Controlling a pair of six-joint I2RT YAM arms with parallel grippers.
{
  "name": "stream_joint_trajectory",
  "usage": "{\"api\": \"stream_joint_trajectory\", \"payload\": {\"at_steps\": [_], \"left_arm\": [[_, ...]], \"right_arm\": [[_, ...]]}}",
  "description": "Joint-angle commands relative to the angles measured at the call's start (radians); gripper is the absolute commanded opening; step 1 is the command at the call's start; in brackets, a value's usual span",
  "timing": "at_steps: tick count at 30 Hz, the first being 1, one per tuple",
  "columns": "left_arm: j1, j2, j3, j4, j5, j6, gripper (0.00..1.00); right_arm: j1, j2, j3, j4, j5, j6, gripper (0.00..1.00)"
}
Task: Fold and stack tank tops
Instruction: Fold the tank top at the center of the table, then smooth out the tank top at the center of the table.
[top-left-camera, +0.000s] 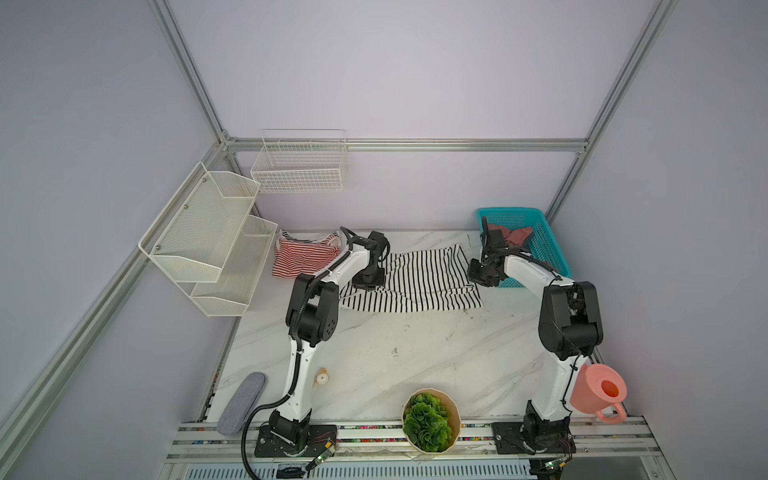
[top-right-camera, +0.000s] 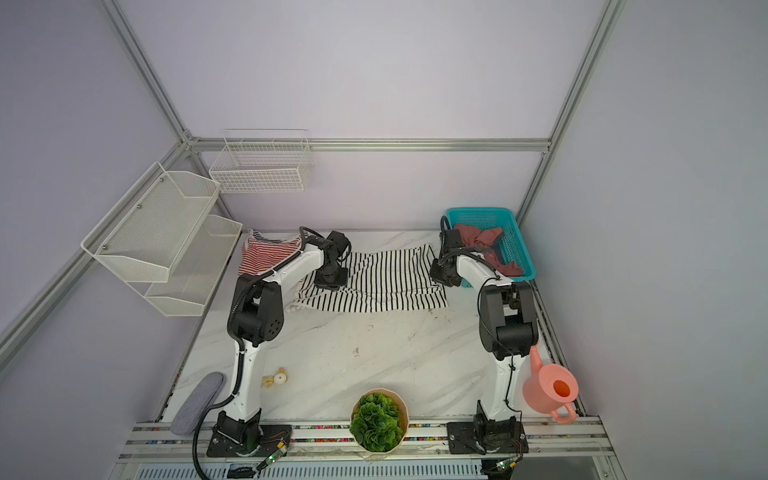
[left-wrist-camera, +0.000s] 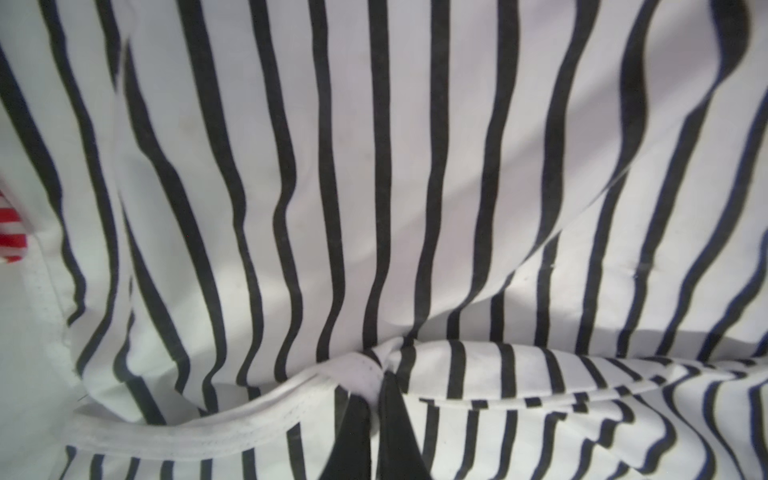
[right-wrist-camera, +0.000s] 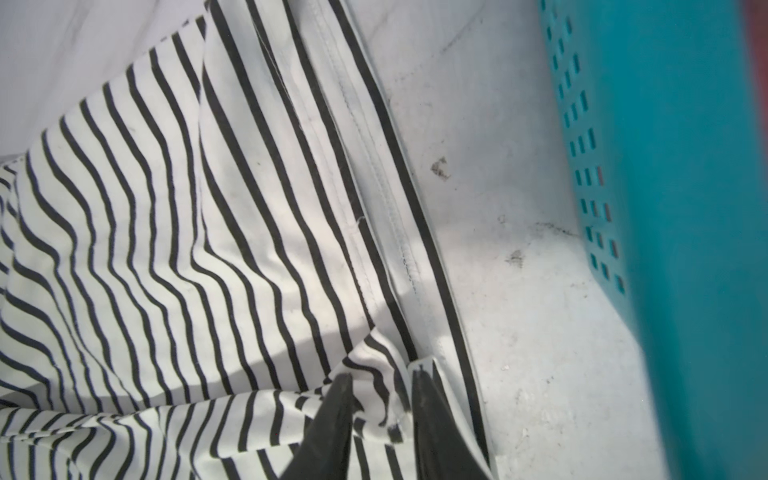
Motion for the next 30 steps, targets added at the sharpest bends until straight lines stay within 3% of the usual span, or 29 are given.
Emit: {"api": "stream_joint_trajectory", "payload": {"at_steps": [1, 8, 11, 14, 17, 20, 23, 30], "left_arm": [[0.019, 0.009, 0.127, -0.027, -0.015, 0.009, 0.11], [0.022, -0.036, 0.132, -0.053, -0.066, 0.015, 0.45], [0.022, -0.077, 0.114, -0.064, -0.092, 0.012, 0.53], [0.022, -0.109, 0.1, -0.062, -0.072, 0.016, 0.7], [0.021, -0.117, 0.1, -0.063, -0.045, 0.021, 0.76], [0.013, -0.142, 0.07, -0.059, -0.045, -0.007, 0.71], [-0.002, -0.196, -0.011, -0.021, -0.045, -0.037, 0.58], [-0.04, -0.252, -0.202, 0.109, 0.057, -0.062, 0.27]], "right_arm": [[-0.005, 0.021, 0.041, -0.021, -0.006, 0.016, 0.3], [-0.004, -0.056, 0.002, 0.007, -0.031, -0.002, 0.33], [-0.005, -0.095, -0.048, 0.019, -0.056, -0.007, 0.32], [-0.004, -0.127, -0.103, 0.031, -0.068, -0.01, 0.31], [-0.003, -0.15, -0.149, 0.041, -0.074, -0.008, 0.29], [0.003, -0.165, -0.194, 0.071, -0.11, 0.006, 0.17], [0.018, -0.166, -0.227, 0.106, -0.14, 0.019, 0.01], [0.027, -0.084, -0.219, 0.145, -0.159, 0.024, 0.0]]}}
